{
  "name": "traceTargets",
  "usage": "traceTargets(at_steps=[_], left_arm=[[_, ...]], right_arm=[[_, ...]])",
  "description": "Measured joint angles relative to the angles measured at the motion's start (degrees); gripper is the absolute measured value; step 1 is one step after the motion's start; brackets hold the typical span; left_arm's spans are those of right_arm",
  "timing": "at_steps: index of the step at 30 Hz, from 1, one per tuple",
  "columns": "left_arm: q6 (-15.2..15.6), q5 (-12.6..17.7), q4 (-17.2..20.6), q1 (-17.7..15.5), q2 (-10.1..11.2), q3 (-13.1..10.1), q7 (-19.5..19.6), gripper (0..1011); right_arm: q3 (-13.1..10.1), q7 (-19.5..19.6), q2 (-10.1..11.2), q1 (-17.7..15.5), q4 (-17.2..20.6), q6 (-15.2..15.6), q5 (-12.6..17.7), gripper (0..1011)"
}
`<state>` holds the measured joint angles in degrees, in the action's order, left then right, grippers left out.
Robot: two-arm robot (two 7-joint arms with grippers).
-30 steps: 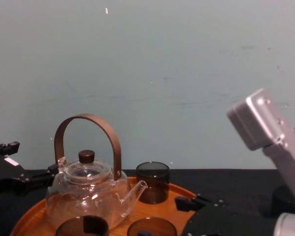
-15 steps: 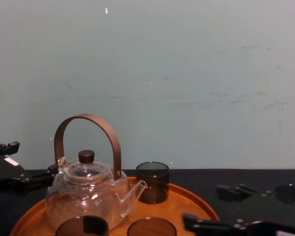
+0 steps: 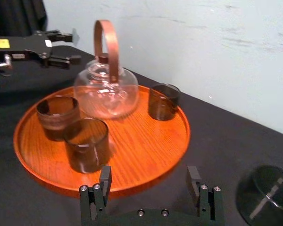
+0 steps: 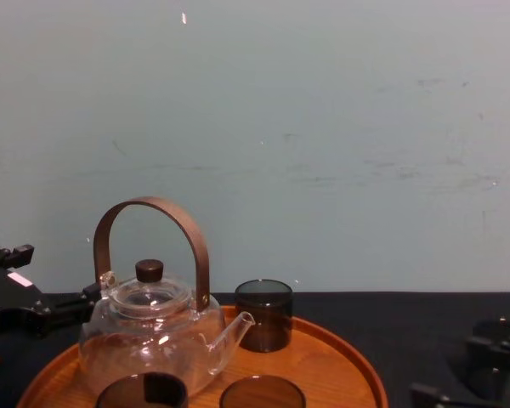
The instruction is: Pick up the glass from the table and place it on the tray.
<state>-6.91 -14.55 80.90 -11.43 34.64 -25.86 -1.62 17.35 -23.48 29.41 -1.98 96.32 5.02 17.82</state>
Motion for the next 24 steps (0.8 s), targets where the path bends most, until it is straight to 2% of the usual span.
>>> traceTargets(at_steps=[14,24], left_arm=[[0.00,0.00,0.00,0.00,0.00,0.00,0.00,1001],[0.00,0.00,0.00,0.00,0.00,0.00,0.00,1001]], right_arm=[[-3.74,1.01,1.18,-2.23,-2.76,-0.93,2.25,1002],[-6.39,2.68,0.51,0.58,-7.62,0.18,3.10,1002]])
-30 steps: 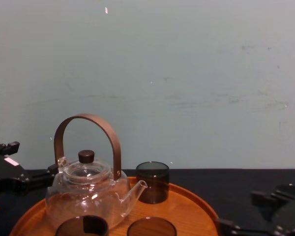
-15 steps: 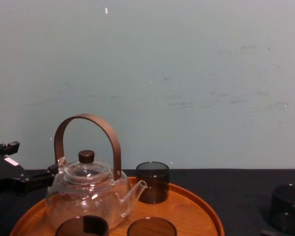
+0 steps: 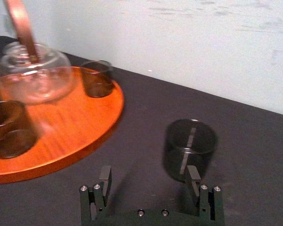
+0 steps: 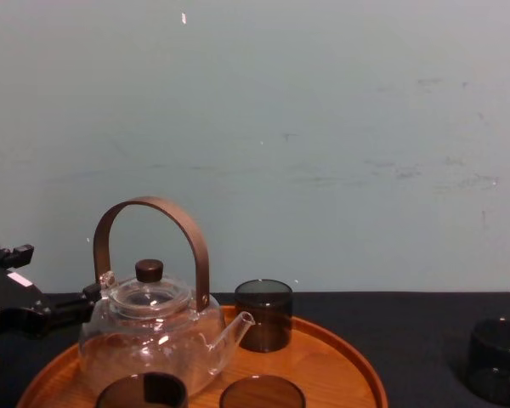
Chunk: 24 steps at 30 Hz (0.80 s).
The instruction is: Pick up the glass from the table and place it on the tray.
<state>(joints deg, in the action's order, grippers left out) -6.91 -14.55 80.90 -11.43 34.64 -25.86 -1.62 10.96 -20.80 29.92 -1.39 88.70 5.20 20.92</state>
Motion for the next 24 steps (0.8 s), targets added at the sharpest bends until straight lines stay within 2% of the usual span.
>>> traceTargets(at_steps=[9,24], left_arm=[[0.00,0.00,0.00,0.00,0.00,0.00,0.00,1001],[0.00,0.00,0.00,0.00,0.00,0.00,0.00,1001]], right_arm=[[-1.57,0.55,-1.05,4.59,-5.34,1.39,0.68,1002],[-0.67,-0.39,-3.01,10.73,-13.22,2.09,0.55,1002]])
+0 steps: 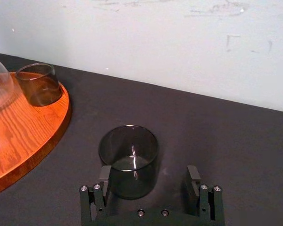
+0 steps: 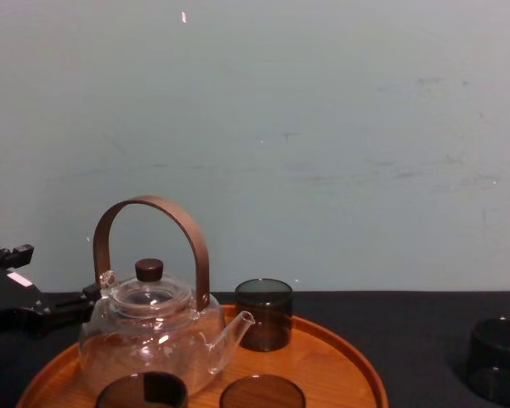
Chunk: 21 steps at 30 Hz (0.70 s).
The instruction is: Pick up the glass from the table and place it on the tray.
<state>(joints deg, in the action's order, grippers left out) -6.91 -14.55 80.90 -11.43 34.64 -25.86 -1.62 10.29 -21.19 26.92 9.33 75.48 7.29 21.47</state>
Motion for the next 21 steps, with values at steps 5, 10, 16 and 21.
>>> traceTargets(at_steps=[5,10,16,21], left_arm=[[0.00,0.00,0.00,0.00,0.00,0.00,0.00,1001],[0.00,0.00,0.00,0.00,0.00,0.00,0.00,1001],[0.00,0.00,0.00,0.00,0.00,0.00,0.00,1001],[0.00,0.00,0.00,0.00,0.00,0.00,0.00,1001]], right_arm=[[0.72,-0.69,-0.34,1.02,-1.03,-0.40,-0.26,1002],[1.45,-1.20,-0.55,1.81,-1.73,-0.71,-0.68,1002],[2.46,-1.64,-0.72,2.55,-2.07,-0.73,-1.29,1002],[2.91,-1.80,-0.74,2.68,-1.88,-0.71,-1.55,1002]])
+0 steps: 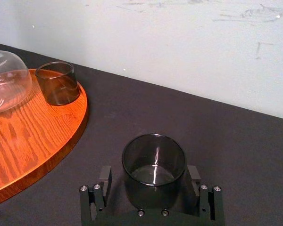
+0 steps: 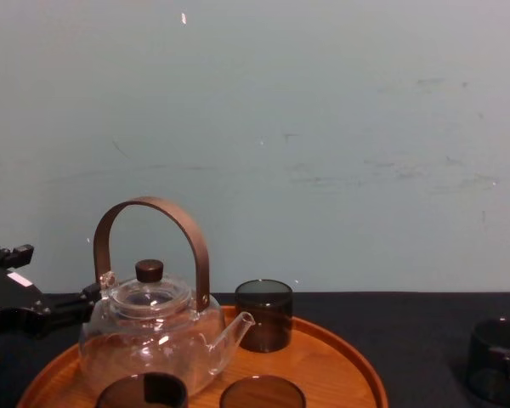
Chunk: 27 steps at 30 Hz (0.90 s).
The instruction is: Pick up the glass from the table and place it on the tray.
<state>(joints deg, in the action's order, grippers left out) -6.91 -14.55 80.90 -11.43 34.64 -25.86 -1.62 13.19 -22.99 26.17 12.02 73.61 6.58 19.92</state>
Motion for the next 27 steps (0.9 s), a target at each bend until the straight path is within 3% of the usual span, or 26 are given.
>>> traceTargets(at_steps=[27], left_arm=[[0.00,0.00,0.00,0.00,0.00,0.00,0.00,1001]], right_arm=[[0.34,0.55,-0.38,1.15,-1.02,0.48,-0.79,1002]])
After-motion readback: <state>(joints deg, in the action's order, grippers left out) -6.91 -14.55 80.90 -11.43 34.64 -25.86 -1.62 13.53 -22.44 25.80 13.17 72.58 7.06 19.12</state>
